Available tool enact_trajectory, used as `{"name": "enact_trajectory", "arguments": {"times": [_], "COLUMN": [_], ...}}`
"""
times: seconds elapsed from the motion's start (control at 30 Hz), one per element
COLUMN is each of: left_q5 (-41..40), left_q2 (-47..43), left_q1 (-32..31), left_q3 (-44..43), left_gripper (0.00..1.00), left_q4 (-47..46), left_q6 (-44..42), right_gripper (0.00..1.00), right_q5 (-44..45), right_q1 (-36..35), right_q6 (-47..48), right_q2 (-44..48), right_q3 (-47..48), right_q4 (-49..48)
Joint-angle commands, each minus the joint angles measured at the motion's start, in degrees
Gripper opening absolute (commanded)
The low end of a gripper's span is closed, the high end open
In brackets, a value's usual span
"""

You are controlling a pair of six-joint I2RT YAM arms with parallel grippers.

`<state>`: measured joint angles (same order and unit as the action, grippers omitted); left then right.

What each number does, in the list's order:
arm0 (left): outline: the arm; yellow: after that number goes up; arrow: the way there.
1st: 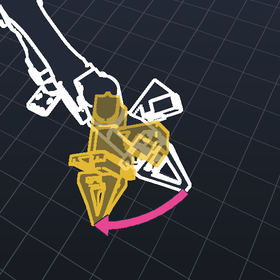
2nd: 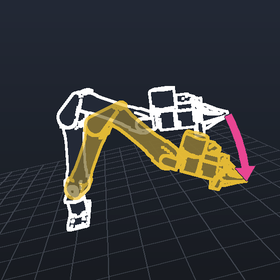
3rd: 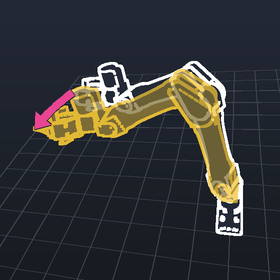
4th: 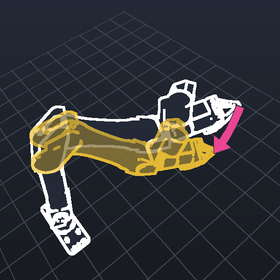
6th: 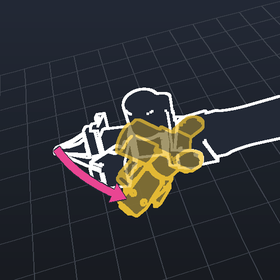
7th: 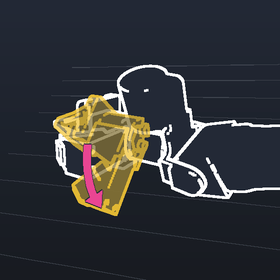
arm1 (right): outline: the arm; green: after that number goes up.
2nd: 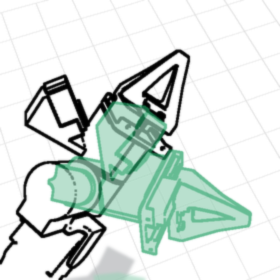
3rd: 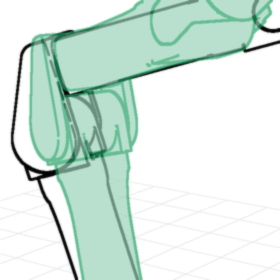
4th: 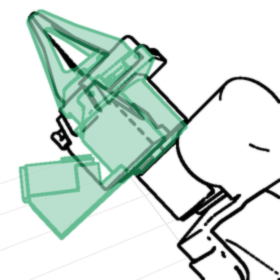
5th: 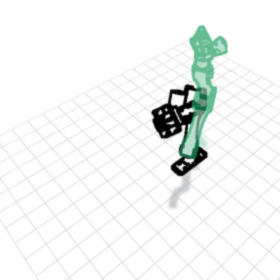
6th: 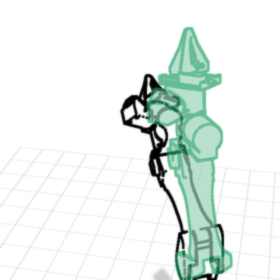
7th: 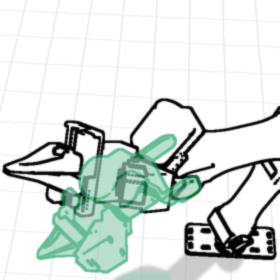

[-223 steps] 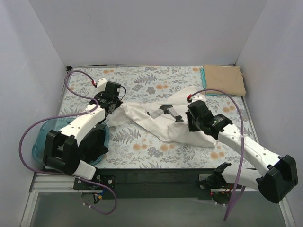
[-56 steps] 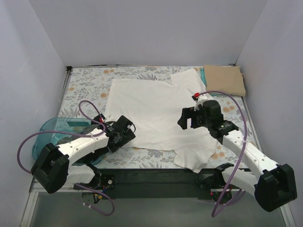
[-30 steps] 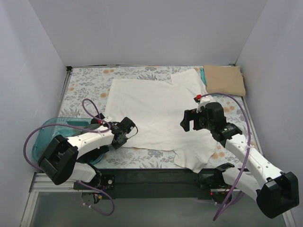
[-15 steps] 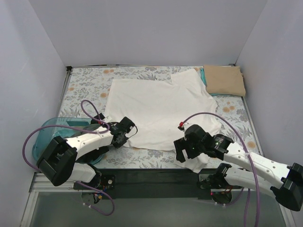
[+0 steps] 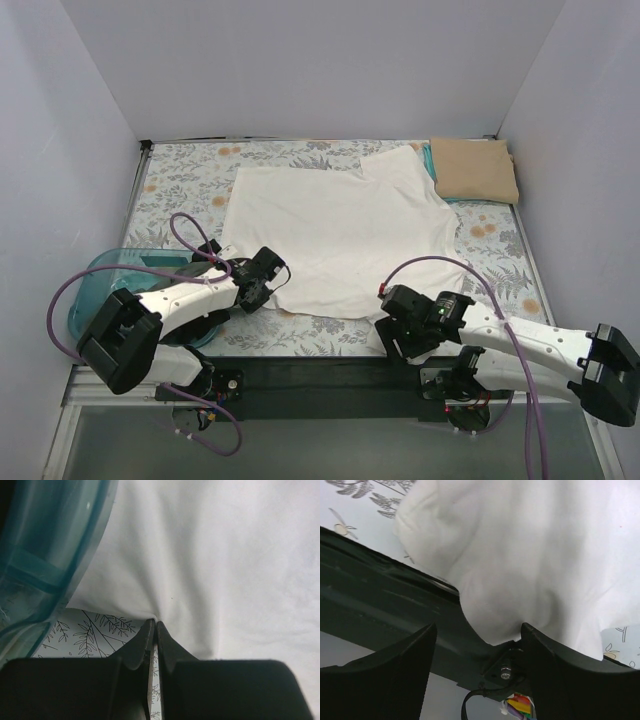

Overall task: Fold and stack the t-shirts
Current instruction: Fold the tshirt

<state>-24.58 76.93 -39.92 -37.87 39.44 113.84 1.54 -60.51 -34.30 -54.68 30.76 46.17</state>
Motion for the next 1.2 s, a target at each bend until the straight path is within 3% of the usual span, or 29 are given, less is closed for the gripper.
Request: {"name": "enact_trajectory", "arguments": {"times": [0.0, 0.07, 0.17, 0.3, 0.37, 0.7, 1.0, 1.17], "left_q5": [0.1, -0.4, -0.9, -2.6, -3.4, -5.4, -11.4, -11.3], "left_q2": [-1.1, -1.1, -1.1, -0.9, -0.8, 1.0, 8.2, 11.0], "left_q1": [-0.1, -0.1, -0.1, 0.0, -0.1, -0.1, 1.7, 4.1], "left_q3": [0.2, -0.2, -0.5, -1.9, -2.6, -7.4, -16.5, -21.1], "left_gripper": [0.00, 0.00, 0.00, 0.00, 0.00, 0.00, 0.00, 0.00], "left_q4": [0.9, 1.7, 2.1, 4.7, 5.5, 5.5, 10.1, 8.5], "left_q6": [0.9, 1.2, 1.4, 1.9, 2.1, -1.5, -3.0, -8.4], "right_gripper": [0.74, 0.73, 0.62, 0.33, 0.02, 0.01, 0.01, 0.01], "right_q5": [3.1, 4.2, 7.1, 11.0, 12.6, 21.8, 20.2, 24.1], "right_q1": [-0.3, -0.4, -0.3, -0.3, -0.2, 6.1, 16.3, 18.8], "right_q6": [-2.6, -2.8, -3.0, -3.7, -4.2, 1.8, 12.4, 15.7], "right_q2": [-1.7, -4.0, -7.9, -10.1, -10.0, -8.0, -10.1, -13.9], "right_q3": [-0.4, -0.2, 1.0, 1.9, 3.3, 11.1, 19.7, 25.5], "right_q4": [-0.1, -0.9, -0.9, -0.5, 0.5, 4.8, 3.1, 2.0]}}
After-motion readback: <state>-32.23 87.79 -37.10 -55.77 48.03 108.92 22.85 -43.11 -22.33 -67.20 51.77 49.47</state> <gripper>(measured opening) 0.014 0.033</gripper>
